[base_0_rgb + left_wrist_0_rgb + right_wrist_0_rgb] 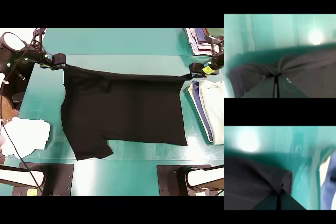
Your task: Fold the shirts.
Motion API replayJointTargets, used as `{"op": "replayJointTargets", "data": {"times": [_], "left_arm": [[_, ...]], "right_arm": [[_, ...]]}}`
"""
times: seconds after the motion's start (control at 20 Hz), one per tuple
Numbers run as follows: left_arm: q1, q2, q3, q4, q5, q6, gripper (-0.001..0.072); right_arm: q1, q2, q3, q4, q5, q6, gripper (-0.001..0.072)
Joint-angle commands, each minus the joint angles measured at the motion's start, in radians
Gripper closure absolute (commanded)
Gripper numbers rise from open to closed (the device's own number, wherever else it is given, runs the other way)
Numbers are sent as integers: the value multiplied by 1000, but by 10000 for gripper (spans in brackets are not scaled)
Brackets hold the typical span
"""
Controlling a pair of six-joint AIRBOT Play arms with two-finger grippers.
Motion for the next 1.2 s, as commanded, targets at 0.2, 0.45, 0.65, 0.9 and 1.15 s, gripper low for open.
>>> {"op": "replayJointTargets", "data": {"times": [0.2, 0.45, 0.65, 0.9, 1.15], "left_arm": [[-2, -59, 47, 72, -80, 8, 685], [-5, -59, -82, 117, -214, 9, 685], [-5, -59, -234, 113, -193, 10, 684], [-5, -51, -275, 105, -177, 5, 229], [26, 131, -322, 240, -282, 2, 227]], "right_arm": [[3, -34, 66, -16, -51, 8, 696], [3, 82, -244, -53, -94, 8, 697], [5, 140, -438, -52, -150, 8, 695], [-2, 180, -565, 45, -192, 8, 569], [-66, 260, -565, 79, -62, 6, 361]]}}
